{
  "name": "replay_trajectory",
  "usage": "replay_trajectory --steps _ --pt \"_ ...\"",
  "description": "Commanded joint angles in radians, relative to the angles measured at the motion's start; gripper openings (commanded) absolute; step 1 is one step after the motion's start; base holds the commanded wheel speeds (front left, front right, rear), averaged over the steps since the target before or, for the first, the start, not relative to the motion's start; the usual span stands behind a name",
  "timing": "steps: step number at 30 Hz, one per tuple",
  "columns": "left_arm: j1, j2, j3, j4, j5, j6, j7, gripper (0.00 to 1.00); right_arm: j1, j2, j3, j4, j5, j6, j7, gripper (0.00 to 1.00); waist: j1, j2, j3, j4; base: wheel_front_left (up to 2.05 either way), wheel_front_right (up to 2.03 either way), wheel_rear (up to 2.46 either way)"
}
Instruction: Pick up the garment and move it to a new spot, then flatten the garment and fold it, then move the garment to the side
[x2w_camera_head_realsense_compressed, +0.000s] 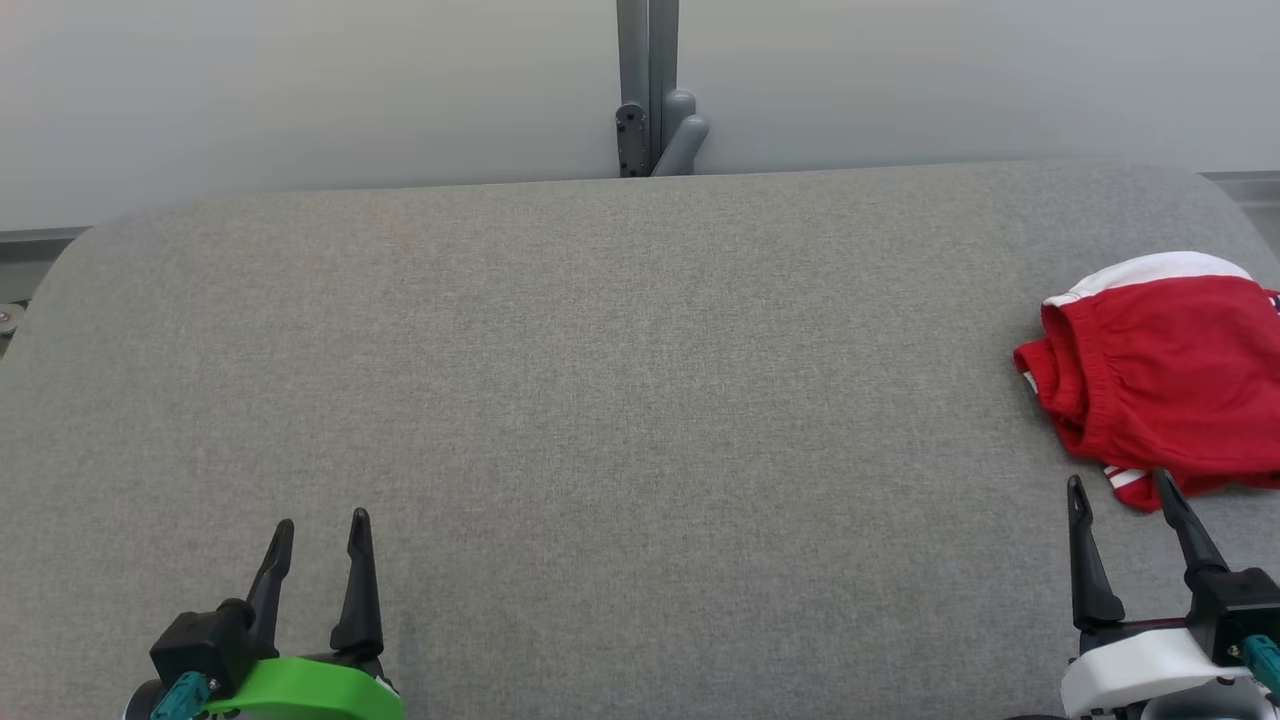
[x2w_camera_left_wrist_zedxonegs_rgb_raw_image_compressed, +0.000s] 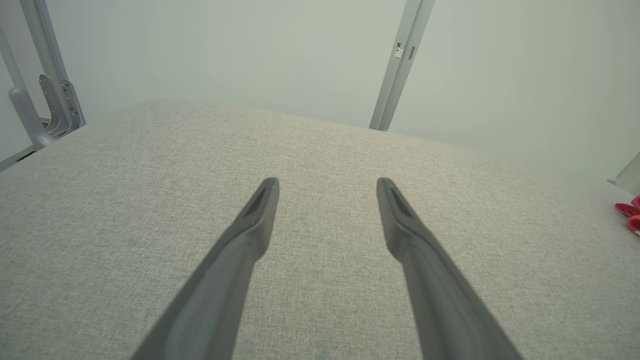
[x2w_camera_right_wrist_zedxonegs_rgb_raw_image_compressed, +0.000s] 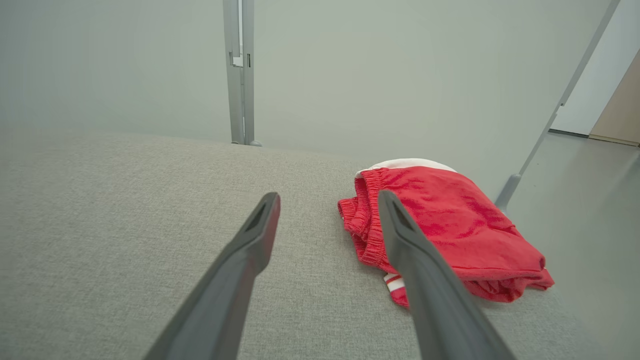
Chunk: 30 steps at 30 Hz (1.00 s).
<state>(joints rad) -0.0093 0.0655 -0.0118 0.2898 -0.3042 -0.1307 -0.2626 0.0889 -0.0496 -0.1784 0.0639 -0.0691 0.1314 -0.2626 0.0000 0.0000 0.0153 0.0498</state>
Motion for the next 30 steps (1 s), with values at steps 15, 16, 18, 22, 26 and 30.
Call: replay_trajectory --steps 15,16,18,22,26,30 --pt "0.012 0.012 -0.003 0.003 0.013 0.000 -0.002 1.00 -0.010 -0.002 -0.023 0.018 0.007 -0.002 -0.003 1.00 0.0000 0.0000 -0.005 -0.008 0.00 0.00 0.00" --pt "0.011 0.012 -0.004 0.003 0.012 0.000 -0.002 1.00 -0.010 -0.002 -0.025 0.019 0.007 -0.002 -0.003 1.00 0.0000 0.0000 -0.005 -0.008 0.00 0.00 0.00" --pt "0.008 0.010 -0.008 0.006 0.014 -0.001 -0.002 1.00 -0.005 -0.004 -0.029 0.020 0.008 -0.002 -0.003 1.00 0.0000 0.0000 -0.008 0.045 0.00 0.00 0.00" --pt "0.014 0.013 -0.005 0.007 0.011 0.000 -0.001 1.00 -0.003 -0.002 -0.021 0.026 0.009 -0.001 -0.003 1.00 0.0000 0.0000 -0.011 0.049 0.00 0.00 0.00" --pt "0.016 0.013 -0.005 0.008 0.013 0.000 -0.001 1.00 -0.001 -0.002 -0.011 0.023 -0.001 -0.001 -0.003 1.00 0.0000 0.0000 -0.012 0.051 0.00 0.00 0.00" --pt "0.004 0.012 -0.016 0.009 0.009 0.000 -0.001 0.00 -0.004 0.002 0.007 0.019 -0.007 0.000 0.000 0.00 0.0000 0.0000 -0.012 0.053 0.00 0.00 0.00"
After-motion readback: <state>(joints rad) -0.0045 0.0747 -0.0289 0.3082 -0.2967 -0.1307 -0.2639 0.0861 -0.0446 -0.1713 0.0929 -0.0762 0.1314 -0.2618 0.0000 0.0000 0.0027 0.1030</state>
